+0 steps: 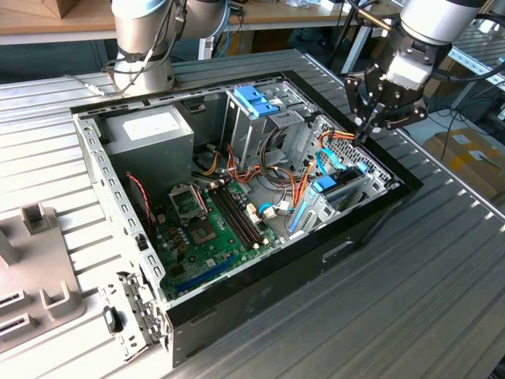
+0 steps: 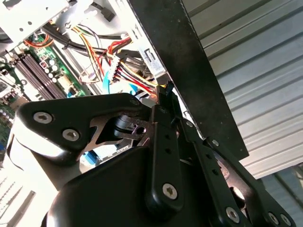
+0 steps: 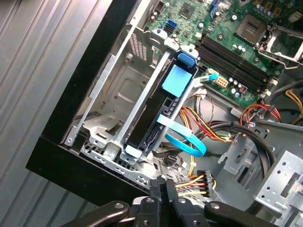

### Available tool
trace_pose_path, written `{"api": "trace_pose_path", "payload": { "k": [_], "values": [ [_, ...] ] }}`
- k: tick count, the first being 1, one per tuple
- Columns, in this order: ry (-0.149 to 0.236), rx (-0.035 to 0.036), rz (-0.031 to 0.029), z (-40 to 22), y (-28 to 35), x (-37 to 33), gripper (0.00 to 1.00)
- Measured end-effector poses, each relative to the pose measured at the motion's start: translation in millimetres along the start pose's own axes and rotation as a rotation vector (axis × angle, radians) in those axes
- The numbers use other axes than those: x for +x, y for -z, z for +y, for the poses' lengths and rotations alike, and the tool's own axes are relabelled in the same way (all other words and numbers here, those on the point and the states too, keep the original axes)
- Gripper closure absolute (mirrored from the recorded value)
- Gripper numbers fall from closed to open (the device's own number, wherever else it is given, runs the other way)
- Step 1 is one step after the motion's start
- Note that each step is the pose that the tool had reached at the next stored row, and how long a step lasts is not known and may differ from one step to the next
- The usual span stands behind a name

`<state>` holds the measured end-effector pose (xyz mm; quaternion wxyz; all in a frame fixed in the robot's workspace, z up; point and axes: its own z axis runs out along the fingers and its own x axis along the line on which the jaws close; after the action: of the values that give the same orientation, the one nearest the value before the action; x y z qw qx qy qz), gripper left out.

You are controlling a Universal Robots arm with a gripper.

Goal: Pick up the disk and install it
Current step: 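Insert the second disk wire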

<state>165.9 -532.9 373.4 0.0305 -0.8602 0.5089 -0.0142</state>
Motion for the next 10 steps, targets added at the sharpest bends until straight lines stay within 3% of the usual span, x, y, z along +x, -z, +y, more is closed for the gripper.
{"api": "trace_pose_path", "payload": {
  "k": [7, 8, 10],
  "values": [
    [-0.106, 0.0007, 0.007, 0.0, -0.2, 0.0, 0.84],
    [-0.159, 0.001, 0.0107, 0.0, -0.1, 0.0, 0.84],
    [-0.205, 0.0014, 0.0137, 0.0, -0.1, 0.0, 0.84]
  ]
}}
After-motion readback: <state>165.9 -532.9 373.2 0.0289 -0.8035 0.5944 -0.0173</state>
